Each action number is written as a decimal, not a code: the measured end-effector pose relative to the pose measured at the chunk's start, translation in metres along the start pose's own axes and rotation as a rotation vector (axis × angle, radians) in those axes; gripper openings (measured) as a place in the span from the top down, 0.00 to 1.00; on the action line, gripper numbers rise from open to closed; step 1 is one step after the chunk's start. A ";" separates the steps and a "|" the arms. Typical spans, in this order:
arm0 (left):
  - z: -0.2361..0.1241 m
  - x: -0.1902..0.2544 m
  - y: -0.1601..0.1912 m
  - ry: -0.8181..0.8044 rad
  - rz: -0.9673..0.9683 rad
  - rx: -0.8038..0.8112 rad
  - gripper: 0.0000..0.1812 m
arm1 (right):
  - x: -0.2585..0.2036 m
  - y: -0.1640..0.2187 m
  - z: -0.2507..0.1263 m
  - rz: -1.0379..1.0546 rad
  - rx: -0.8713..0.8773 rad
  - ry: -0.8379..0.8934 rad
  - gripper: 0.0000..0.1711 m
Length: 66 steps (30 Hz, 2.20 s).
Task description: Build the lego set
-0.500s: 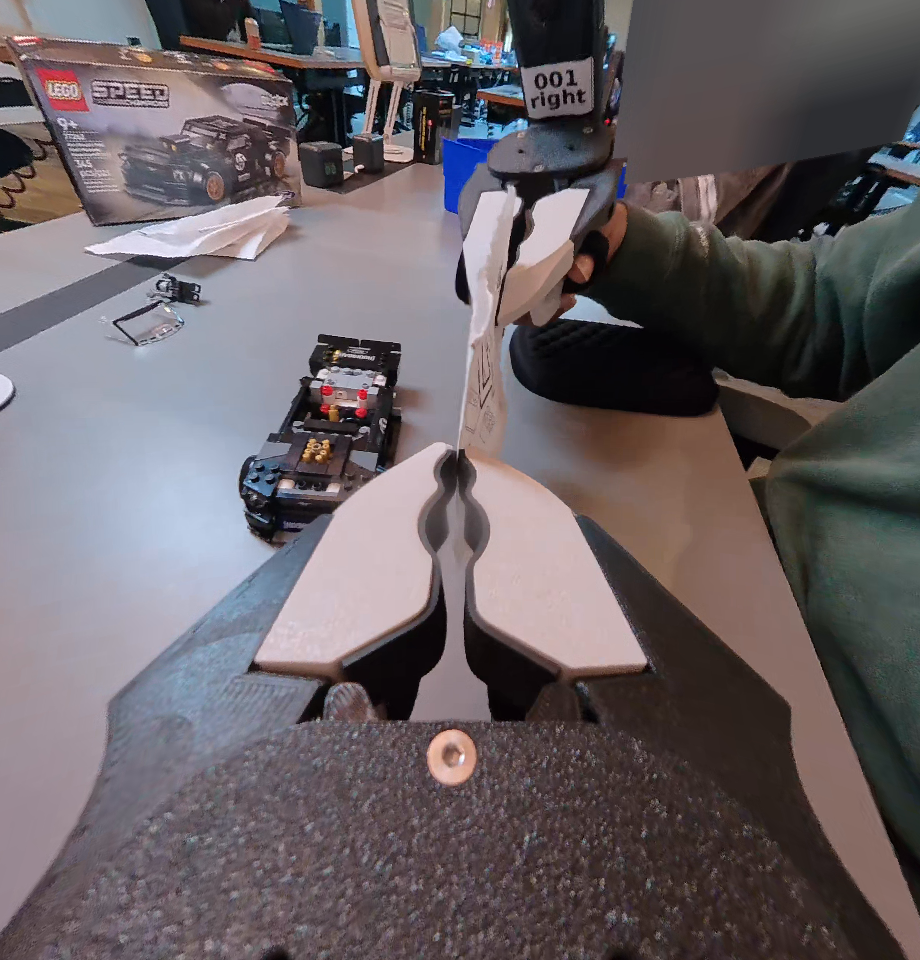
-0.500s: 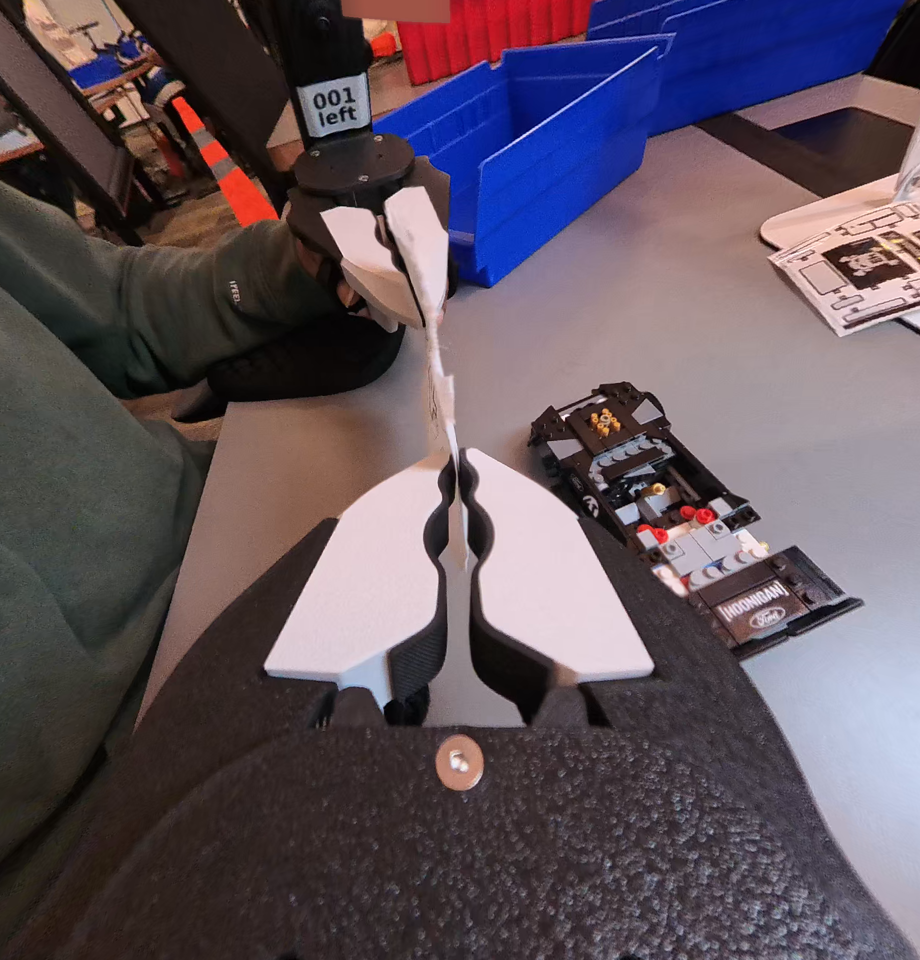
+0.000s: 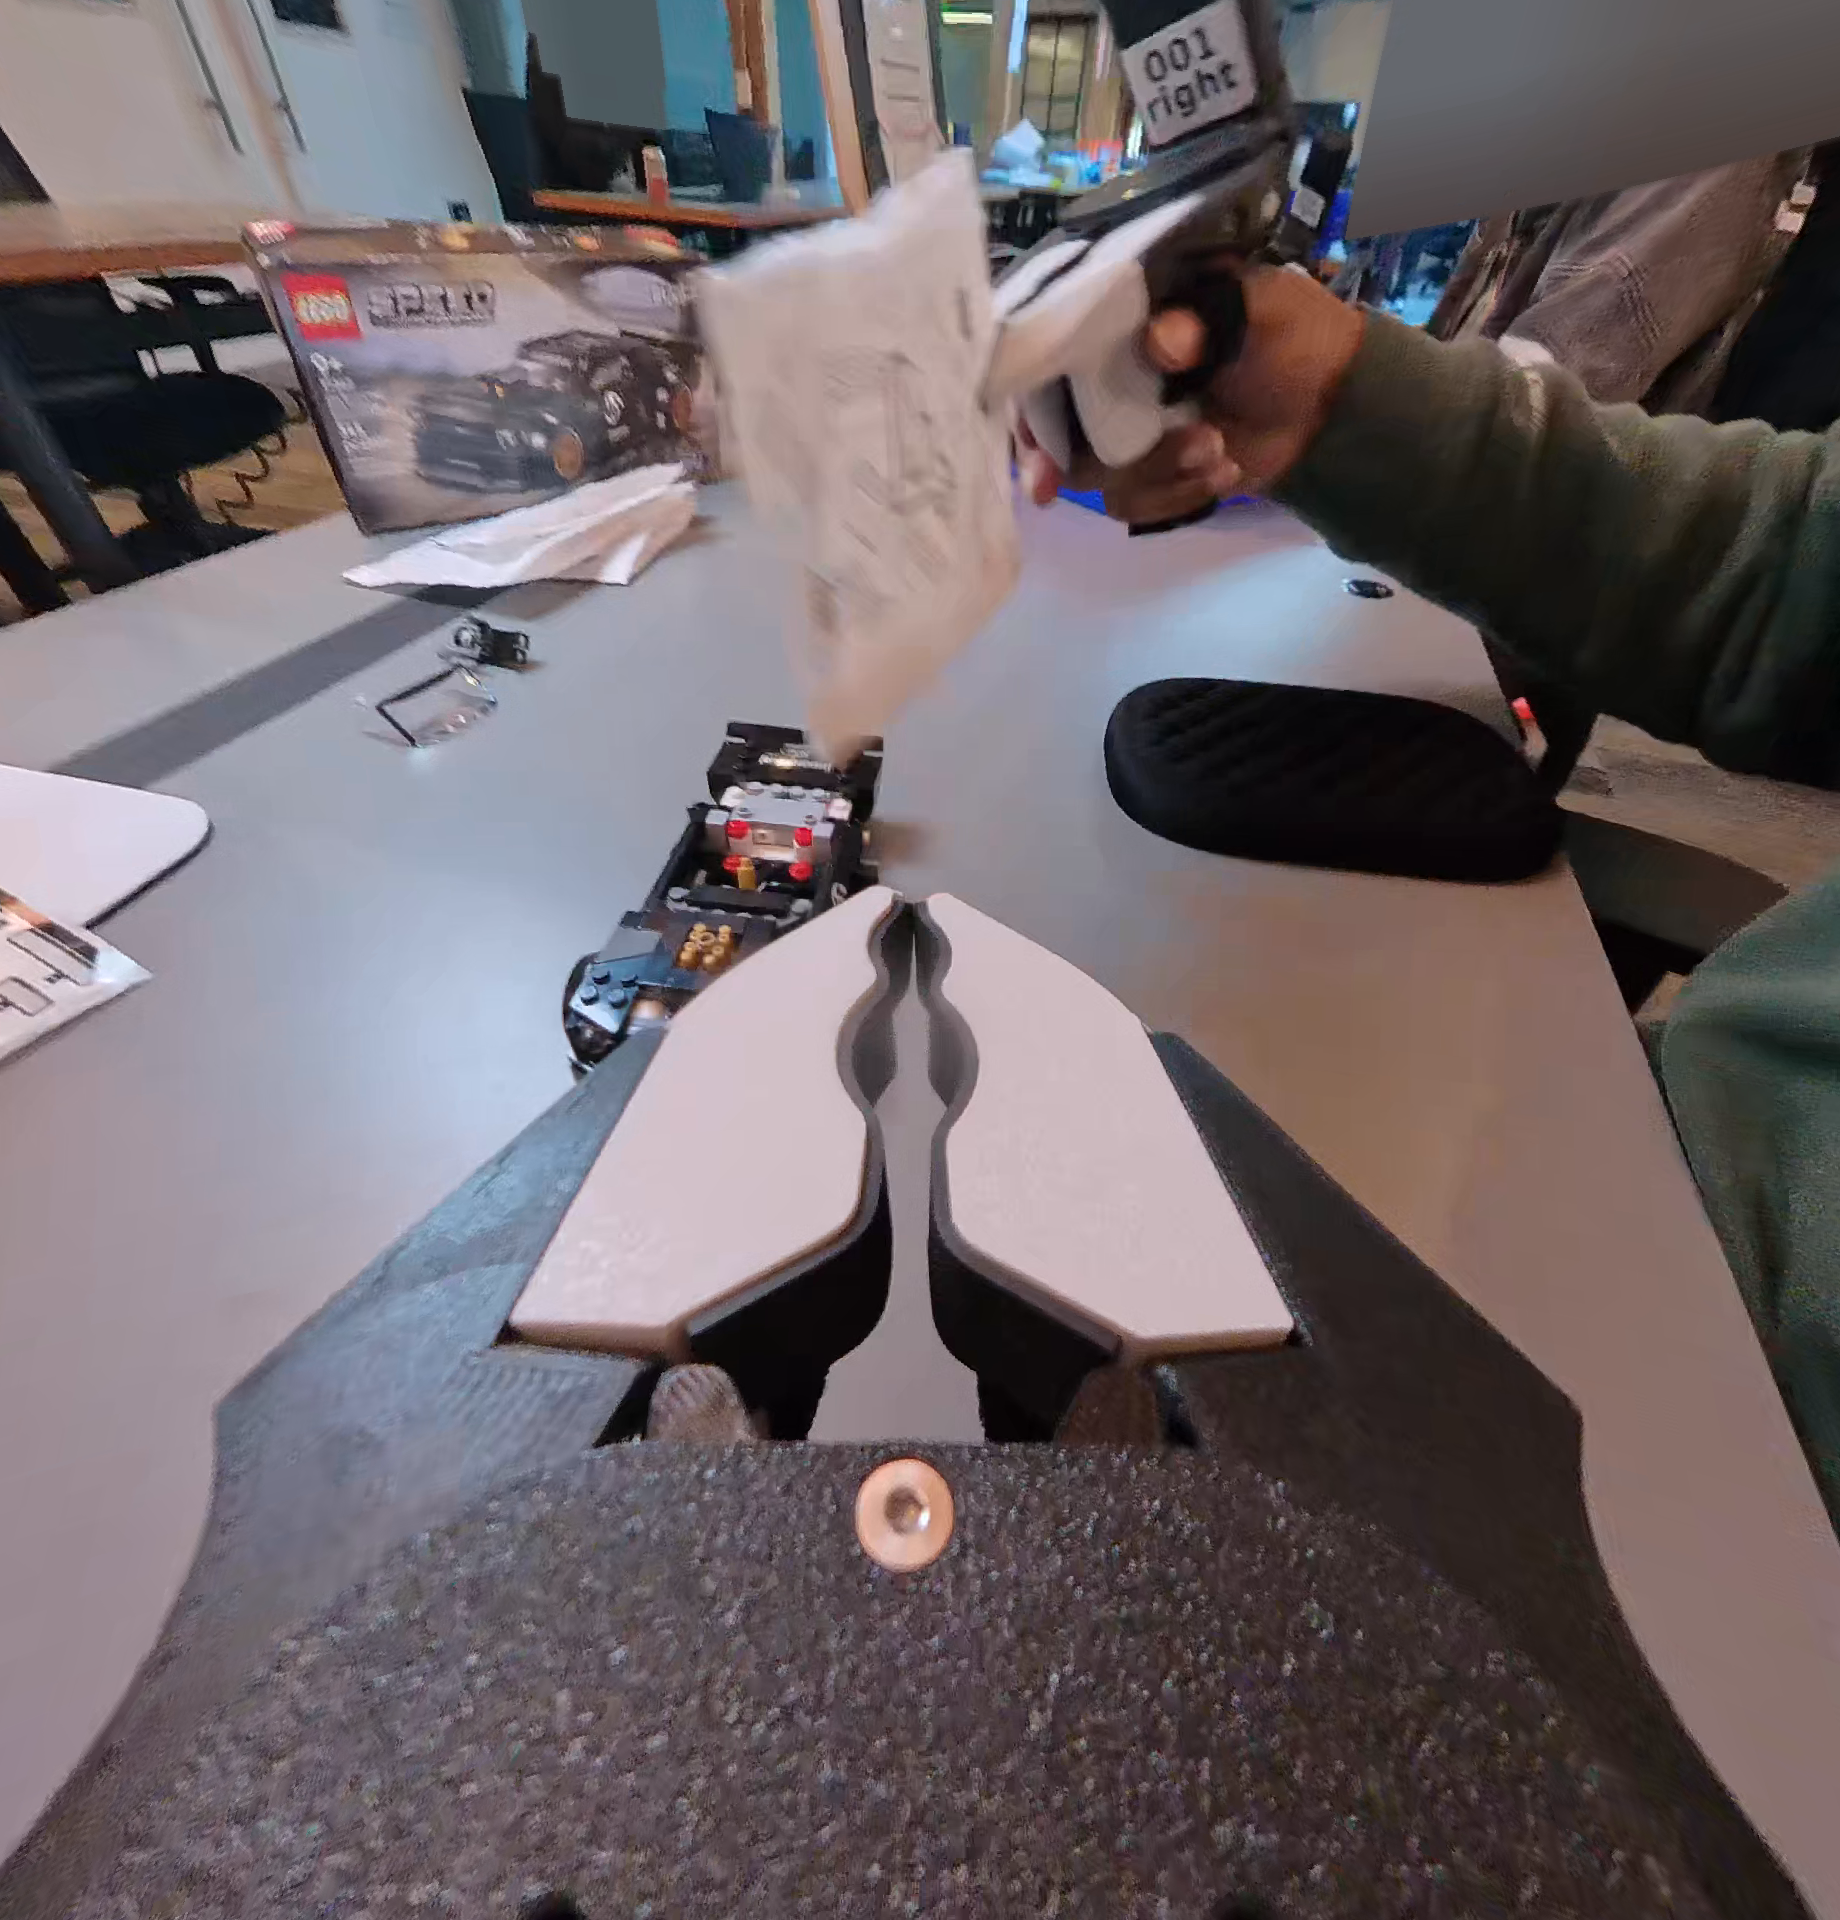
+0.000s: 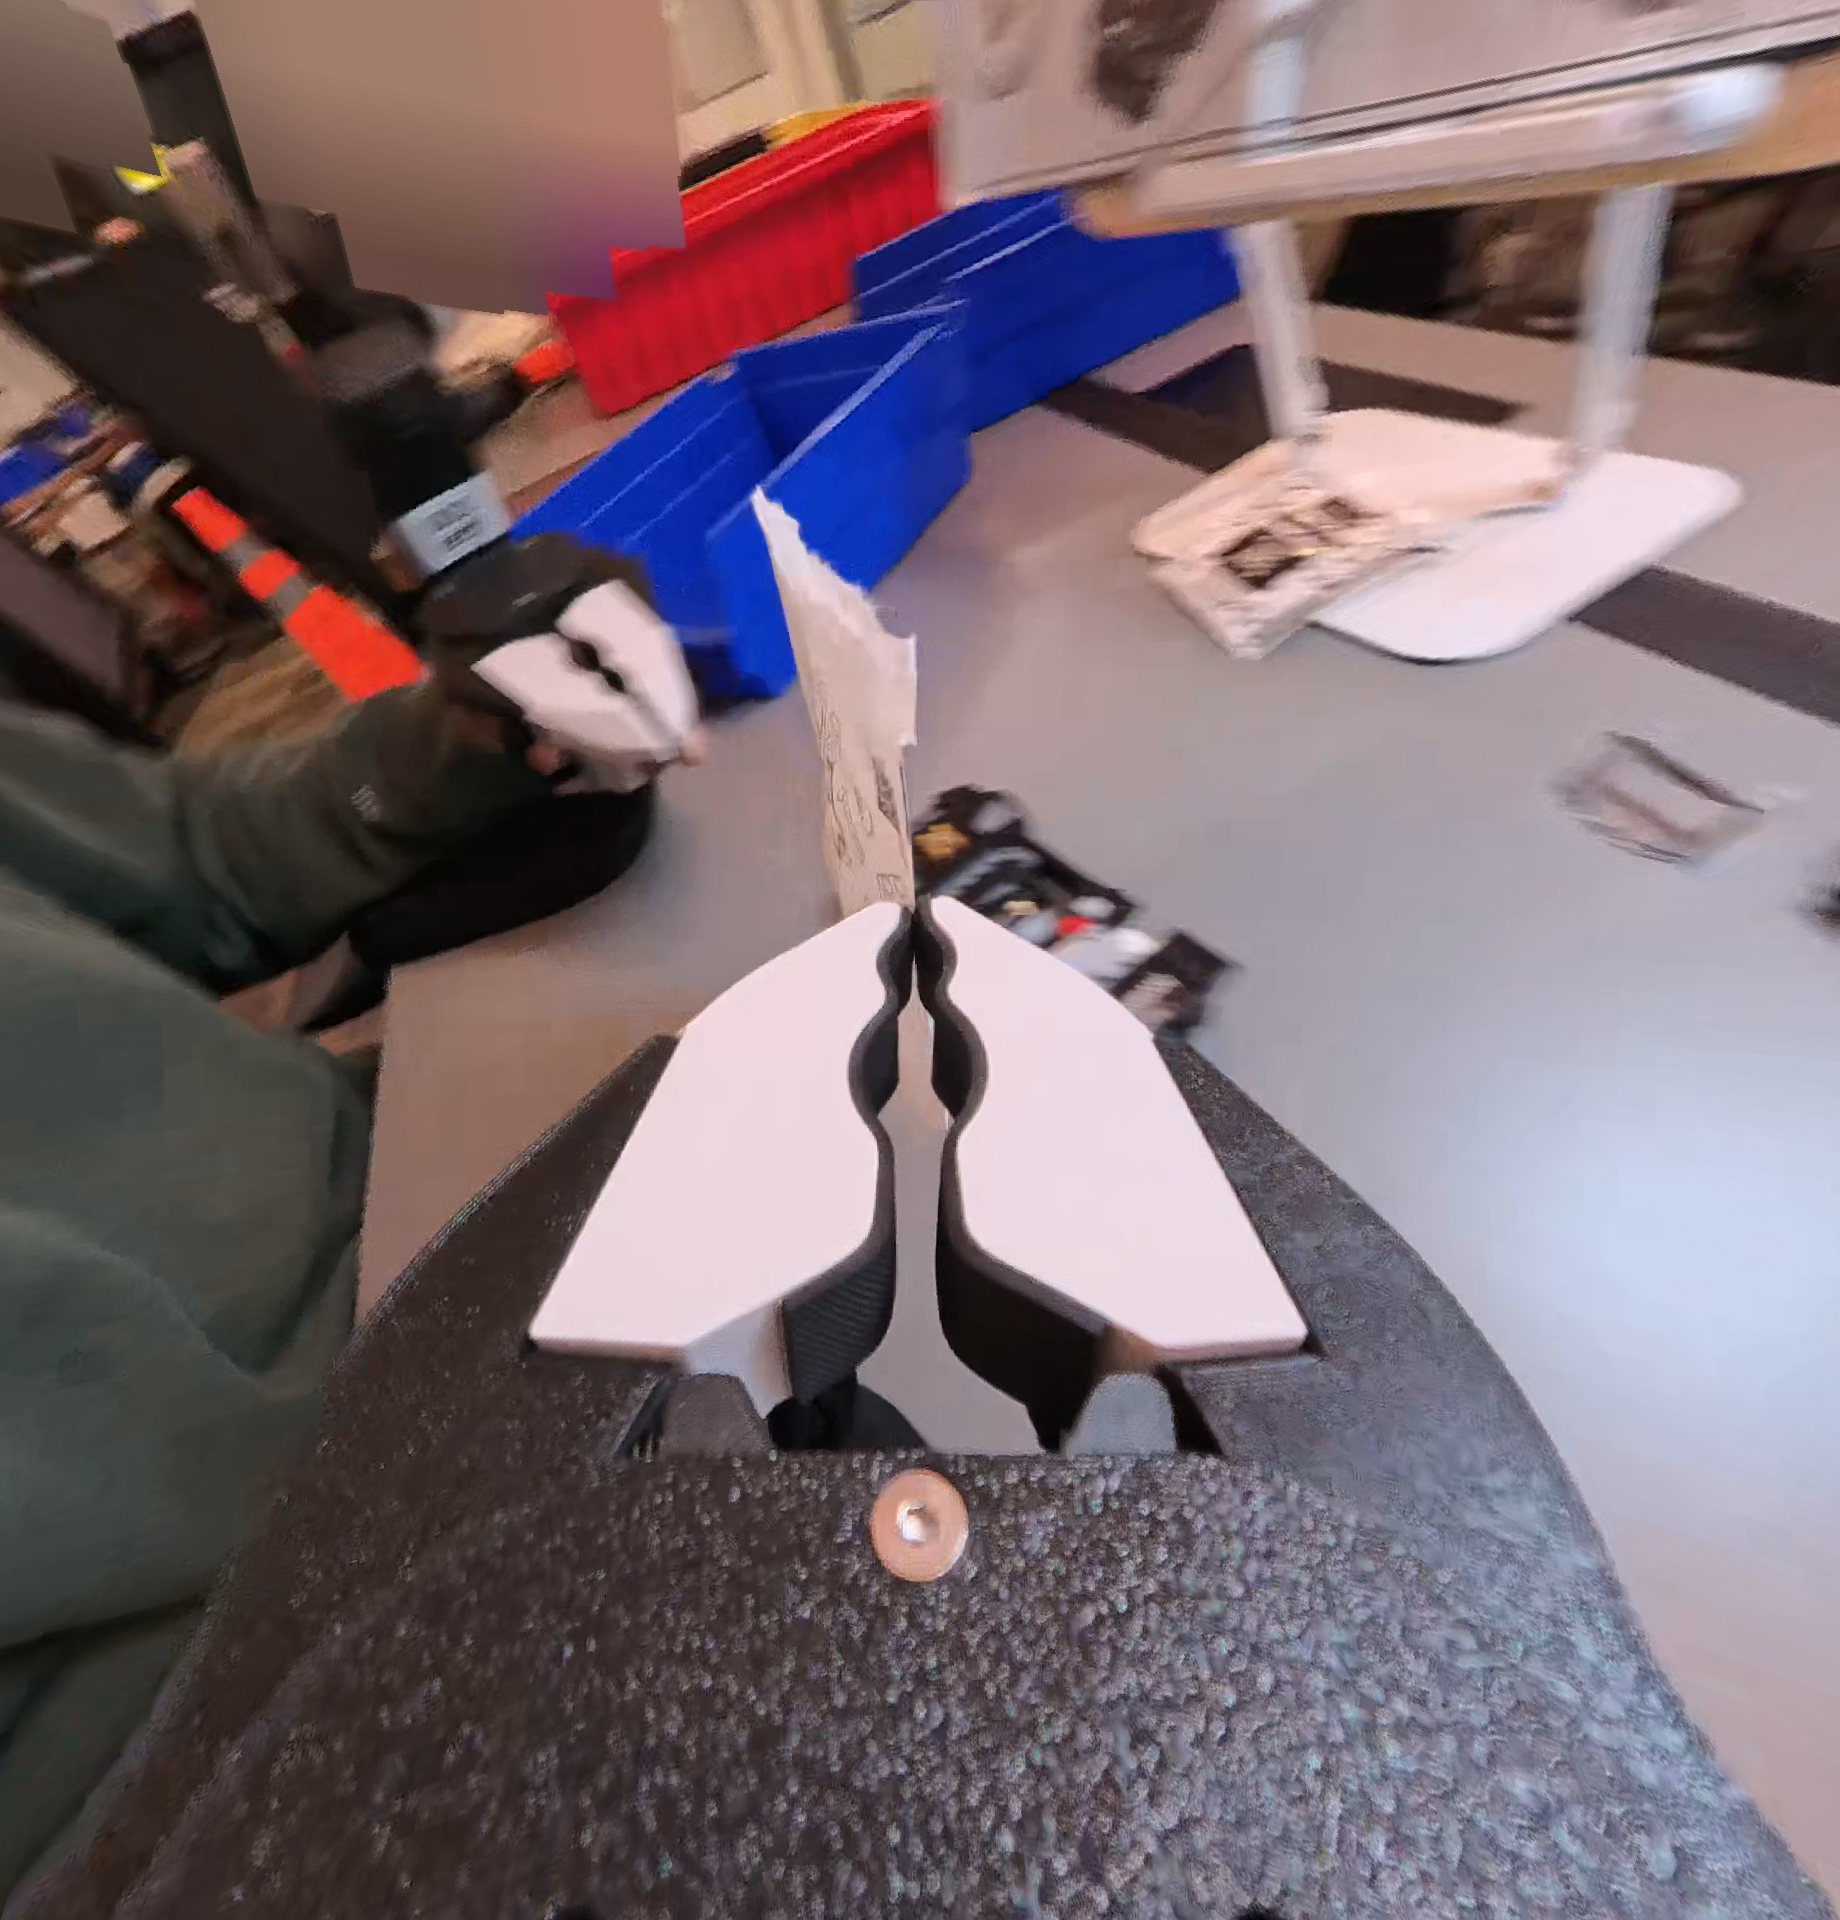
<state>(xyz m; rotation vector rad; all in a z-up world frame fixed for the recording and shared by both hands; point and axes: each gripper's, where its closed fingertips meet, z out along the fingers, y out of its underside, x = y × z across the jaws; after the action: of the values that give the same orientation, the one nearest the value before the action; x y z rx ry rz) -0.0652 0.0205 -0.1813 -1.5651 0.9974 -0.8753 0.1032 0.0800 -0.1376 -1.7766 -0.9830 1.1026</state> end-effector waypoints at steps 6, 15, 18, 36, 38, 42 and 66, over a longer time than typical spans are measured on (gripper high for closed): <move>0.004 -0.001 0.002 -0.014 0.027 -0.008 1.00 | 0.142 -0.053 -0.070 0.355 0.077 0.197 1.00; 0.007 -0.003 0.015 -0.023 0.020 -0.041 1.00 | 0.322 -0.024 -0.087 0.743 0.008 0.382 1.00; 0.008 -0.005 0.016 -0.015 0.006 -0.040 1.00 | 0.353 -0.002 -0.088 0.779 -0.081 0.478 1.00; 0.010 0.000 0.010 -0.012 0.041 -0.017 1.00 | 0.268 -0.048 -0.122 0.084 0.253 0.671 0.78; 0.008 -0.003 0.003 -0.039 0.035 0.015 1.00 | 0.225 -0.047 -0.114 -0.061 0.256 0.691 0.79; 0.004 -0.009 -0.005 -0.080 0.013 0.057 1.00 | 0.155 -0.032 -0.091 -0.265 0.234 0.747 0.93; -0.023 -0.049 -0.014 -0.381 0.126 0.110 1.00 | 0.043 0.028 0.026 -0.302 0.204 0.534 0.90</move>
<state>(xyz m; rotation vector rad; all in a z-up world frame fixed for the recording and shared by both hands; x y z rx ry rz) -0.1029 0.0590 -0.1650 -1.4864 0.7505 -0.5100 0.0979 0.1145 -0.1837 -1.5709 -0.7444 0.4801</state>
